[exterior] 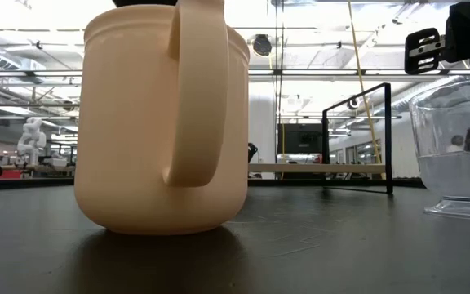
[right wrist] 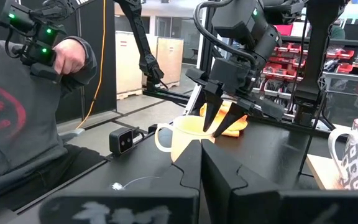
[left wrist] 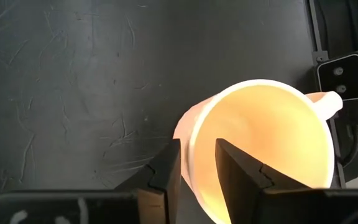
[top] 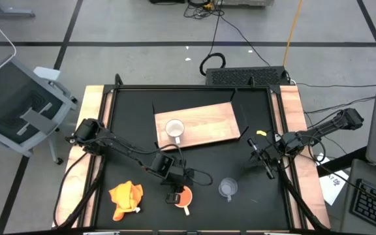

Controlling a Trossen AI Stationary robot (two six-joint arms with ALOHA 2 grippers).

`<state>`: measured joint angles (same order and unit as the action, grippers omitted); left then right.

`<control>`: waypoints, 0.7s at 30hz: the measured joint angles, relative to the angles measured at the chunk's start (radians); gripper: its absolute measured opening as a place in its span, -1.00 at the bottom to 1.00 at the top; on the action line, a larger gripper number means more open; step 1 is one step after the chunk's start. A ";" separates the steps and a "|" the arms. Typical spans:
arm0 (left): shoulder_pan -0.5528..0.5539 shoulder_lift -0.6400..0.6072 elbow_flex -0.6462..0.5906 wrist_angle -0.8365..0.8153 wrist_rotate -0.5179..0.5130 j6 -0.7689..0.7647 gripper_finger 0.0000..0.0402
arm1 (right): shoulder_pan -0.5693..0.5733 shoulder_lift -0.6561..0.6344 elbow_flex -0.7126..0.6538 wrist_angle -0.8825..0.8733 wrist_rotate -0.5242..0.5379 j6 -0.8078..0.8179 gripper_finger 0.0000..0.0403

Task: Stack small to large cups/mugs on shelf
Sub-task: Put the yellow mug on the shelf

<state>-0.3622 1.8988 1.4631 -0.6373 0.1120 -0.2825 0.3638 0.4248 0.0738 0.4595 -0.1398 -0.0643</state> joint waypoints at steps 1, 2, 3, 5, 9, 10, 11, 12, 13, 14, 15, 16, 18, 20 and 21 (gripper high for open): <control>0.000 0.000 0.000 0.000 0.000 0.000 -0.50 | 0.000 0.000 0.000 0.000 0.000 0.000 -1.00; 0.000 0.000 0.000 0.000 0.000 0.000 -0.49 | 0.000 0.000 0.000 0.000 0.000 0.000 -1.00; 0.000 0.000 0.000 0.000 -0.001 0.000 -0.46 | 0.000 0.000 0.000 0.000 0.000 0.000 -1.00; -0.001 0.000 0.000 0.000 -0.009 0.001 -0.39 | 0.000 0.000 0.000 0.000 0.000 0.000 -1.00; -0.001 0.000 0.000 0.000 -0.024 -0.001 -0.18 | 0.000 0.000 0.000 0.000 0.000 0.000 -1.00; -0.001 0.000 0.000 0.000 -0.027 -0.001 -0.12 | 0.000 0.000 0.000 0.000 0.000 0.000 -1.00; -0.001 0.000 0.000 0.000 -0.029 -0.003 -0.08 | 0.000 0.000 0.000 0.000 0.000 0.000 -1.00; -0.001 0.000 0.000 -0.001 -0.033 -0.004 -0.03 | 0.000 0.000 0.000 0.000 0.000 0.000 -1.00; -0.001 0.000 0.000 -0.001 -0.035 -0.004 0.01 | 0.000 0.000 0.000 0.000 0.000 0.000 -1.00; -0.001 0.000 0.000 -0.001 -0.035 -0.004 0.04 | 0.000 0.000 0.000 0.000 0.000 0.000 -1.00; -0.001 0.000 0.000 -0.001 -0.035 -0.004 0.07 | 0.000 0.000 0.000 0.000 0.000 0.000 -1.00; -0.001 0.000 0.000 -0.001 -0.036 -0.004 0.09 | 0.000 0.000 0.000 0.000 0.000 0.000 -1.00; -0.001 0.003 0.000 0.000 -0.036 -0.004 0.11 | 0.000 0.000 0.000 0.000 0.000 0.000 -1.00; -0.003 0.009 0.000 0.001 -0.036 -0.004 0.11 | 0.000 0.000 0.000 0.000 0.000 0.000 -1.00; -0.005 0.012 0.000 -0.004 -0.037 -0.001 0.10 | 0.000 0.000 0.000 0.000 0.000 0.000 -1.00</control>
<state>-0.3675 1.9106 1.4627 -0.6415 0.0753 -0.2833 0.3639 0.4246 0.0738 0.4595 -0.1398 -0.0639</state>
